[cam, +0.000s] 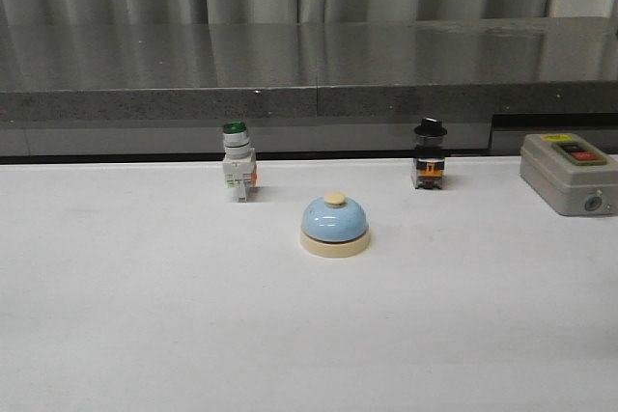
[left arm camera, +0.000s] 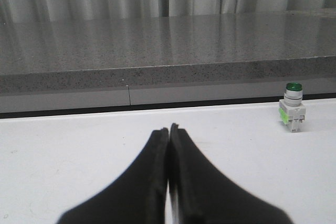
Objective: Place and press bell with both arms
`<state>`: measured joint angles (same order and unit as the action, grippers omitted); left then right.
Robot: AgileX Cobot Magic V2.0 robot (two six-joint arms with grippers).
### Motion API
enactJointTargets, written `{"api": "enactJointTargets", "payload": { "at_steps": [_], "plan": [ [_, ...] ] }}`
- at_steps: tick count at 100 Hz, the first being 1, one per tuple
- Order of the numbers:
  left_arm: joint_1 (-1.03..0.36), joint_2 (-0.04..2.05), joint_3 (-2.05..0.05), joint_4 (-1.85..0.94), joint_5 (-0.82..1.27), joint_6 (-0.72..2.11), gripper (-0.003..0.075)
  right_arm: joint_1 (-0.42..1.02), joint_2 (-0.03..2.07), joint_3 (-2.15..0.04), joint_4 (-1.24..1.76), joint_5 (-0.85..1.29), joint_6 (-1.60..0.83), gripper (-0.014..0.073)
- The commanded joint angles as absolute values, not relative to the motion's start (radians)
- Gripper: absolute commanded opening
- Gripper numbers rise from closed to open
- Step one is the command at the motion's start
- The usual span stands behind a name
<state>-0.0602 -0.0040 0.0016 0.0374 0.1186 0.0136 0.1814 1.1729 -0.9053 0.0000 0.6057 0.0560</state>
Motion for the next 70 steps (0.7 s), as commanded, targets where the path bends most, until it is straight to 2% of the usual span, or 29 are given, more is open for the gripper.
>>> {"api": "enactJointTargets", "payload": {
  "at_steps": [1, 37, 70],
  "plan": [
    [-0.059, -0.035, 0.042, 0.030, 0.038, 0.007, -0.0020, 0.141, 1.052, -0.854, -0.006, 0.508, 0.049, -0.0060],
    [-0.059, -0.035, 0.042, 0.030, 0.038, 0.007, -0.0020, 0.069, 0.671, -0.576, -0.006, 0.372, 0.049, -0.0060],
    [-0.059, -0.035, 0.042, 0.030, 0.038, 0.007, -0.0019, 0.069, 0.495, -0.534, -0.006, 0.382, 0.049, -0.0060]
  ]
}}
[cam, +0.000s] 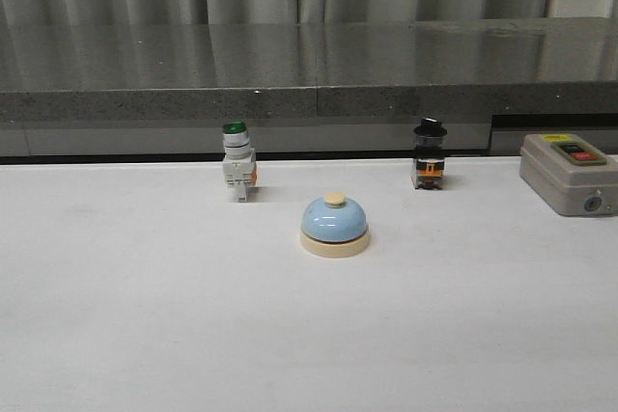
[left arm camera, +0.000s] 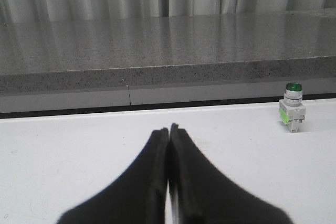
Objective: Place and press bell with both arms
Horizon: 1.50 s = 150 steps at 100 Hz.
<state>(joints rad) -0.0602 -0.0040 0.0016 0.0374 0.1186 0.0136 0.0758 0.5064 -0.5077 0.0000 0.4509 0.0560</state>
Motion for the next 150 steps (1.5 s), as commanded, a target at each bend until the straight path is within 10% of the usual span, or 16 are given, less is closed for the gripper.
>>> {"api": "enactJointTargets", "payload": {
  "at_steps": [1, 74, 150],
  "plan": [
    [-0.059, -0.035, 0.042, 0.030, 0.038, 0.007, -0.0020, 0.069, 0.494, -0.534, -0.006, 0.382, 0.049, -0.0060],
    [-0.059, -0.035, 0.042, 0.030, 0.038, 0.007, -0.0020, 0.069, 0.478, -0.500, -0.026, 0.336, 0.049, -0.0060],
    [-0.059, -0.035, 0.042, 0.030, 0.038, 0.007, -0.0019, 0.069, -0.031, -0.057, -0.036, 0.111, 0.047, -0.0060]
  ]
}}
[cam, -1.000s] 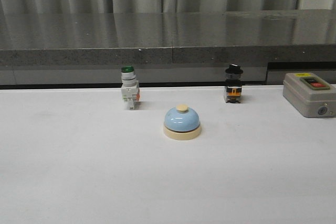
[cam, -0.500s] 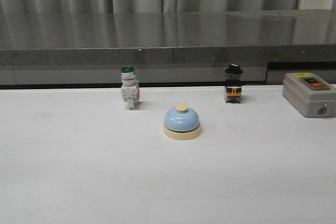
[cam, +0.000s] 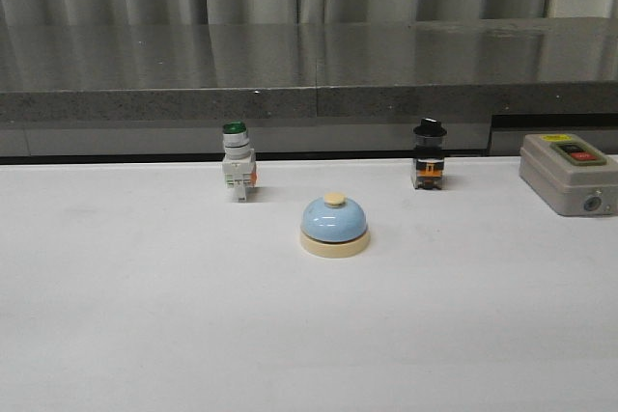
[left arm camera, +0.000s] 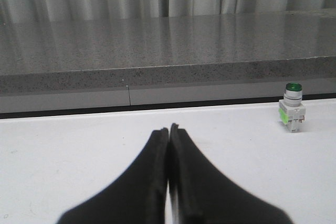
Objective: Place and press bell with both arms
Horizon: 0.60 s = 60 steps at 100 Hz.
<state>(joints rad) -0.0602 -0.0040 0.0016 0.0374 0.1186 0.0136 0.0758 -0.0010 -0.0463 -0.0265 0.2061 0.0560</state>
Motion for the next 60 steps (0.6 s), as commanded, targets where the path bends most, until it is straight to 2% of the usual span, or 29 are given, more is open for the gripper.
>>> {"api": "enactJointTargets", "payload": {
  "at_steps": [1, 60],
  "plan": [
    [-0.059, -0.035, 0.042, 0.030, 0.038, 0.007, -0.0019, 0.069, -0.031, -0.055, -0.036, 0.107, 0.047, -0.0060],
    [-0.059, -0.035, 0.042, 0.030, 0.038, 0.007, -0.0019, 0.069, -0.030, 0.012, -0.039, 0.038, 0.047, -0.0060]
  ]
}}
